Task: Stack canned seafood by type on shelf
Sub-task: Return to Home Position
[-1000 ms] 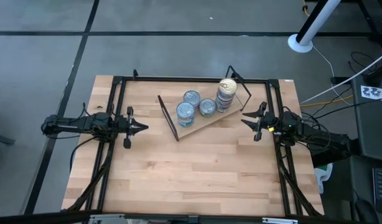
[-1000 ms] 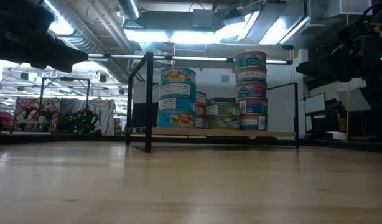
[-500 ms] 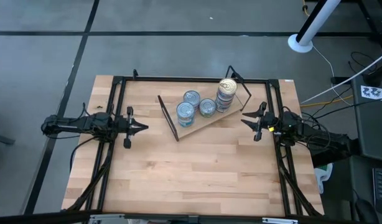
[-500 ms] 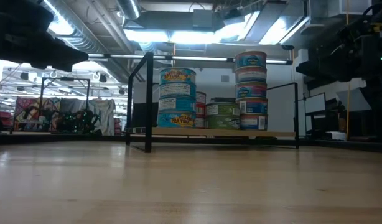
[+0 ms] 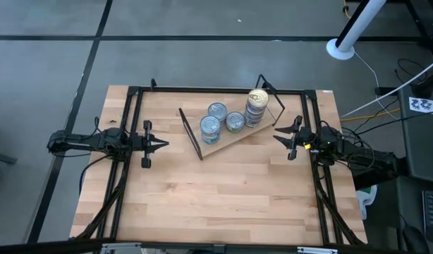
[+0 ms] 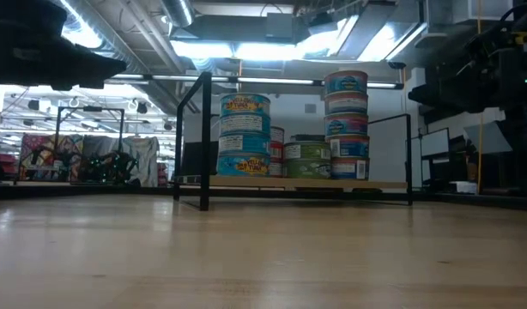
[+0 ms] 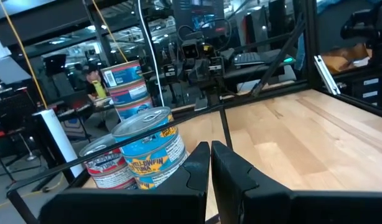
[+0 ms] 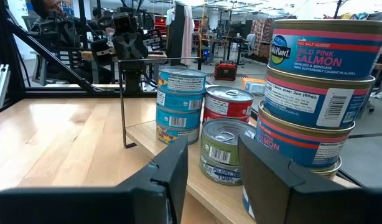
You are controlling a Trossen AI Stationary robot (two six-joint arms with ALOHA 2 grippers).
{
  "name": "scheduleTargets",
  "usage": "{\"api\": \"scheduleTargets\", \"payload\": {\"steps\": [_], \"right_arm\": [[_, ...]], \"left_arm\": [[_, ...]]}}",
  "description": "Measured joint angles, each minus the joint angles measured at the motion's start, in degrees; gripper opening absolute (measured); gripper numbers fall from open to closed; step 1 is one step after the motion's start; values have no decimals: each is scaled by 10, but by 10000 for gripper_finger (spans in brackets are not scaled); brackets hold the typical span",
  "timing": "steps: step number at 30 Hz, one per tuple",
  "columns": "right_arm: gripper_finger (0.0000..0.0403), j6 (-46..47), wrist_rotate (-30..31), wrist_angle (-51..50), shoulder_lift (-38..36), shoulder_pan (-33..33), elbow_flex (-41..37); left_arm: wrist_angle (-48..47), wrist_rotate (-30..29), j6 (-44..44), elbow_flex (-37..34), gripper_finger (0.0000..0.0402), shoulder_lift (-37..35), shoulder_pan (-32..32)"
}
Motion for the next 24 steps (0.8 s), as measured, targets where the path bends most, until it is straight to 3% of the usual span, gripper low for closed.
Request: {"api": "scheduleTargets", "payload": {"steps": [24], "right_arm": [[138, 0, 0, 0, 0, 0, 0]], "left_arm": [[-2, 1, -12, 0, 13, 0, 0]]}}
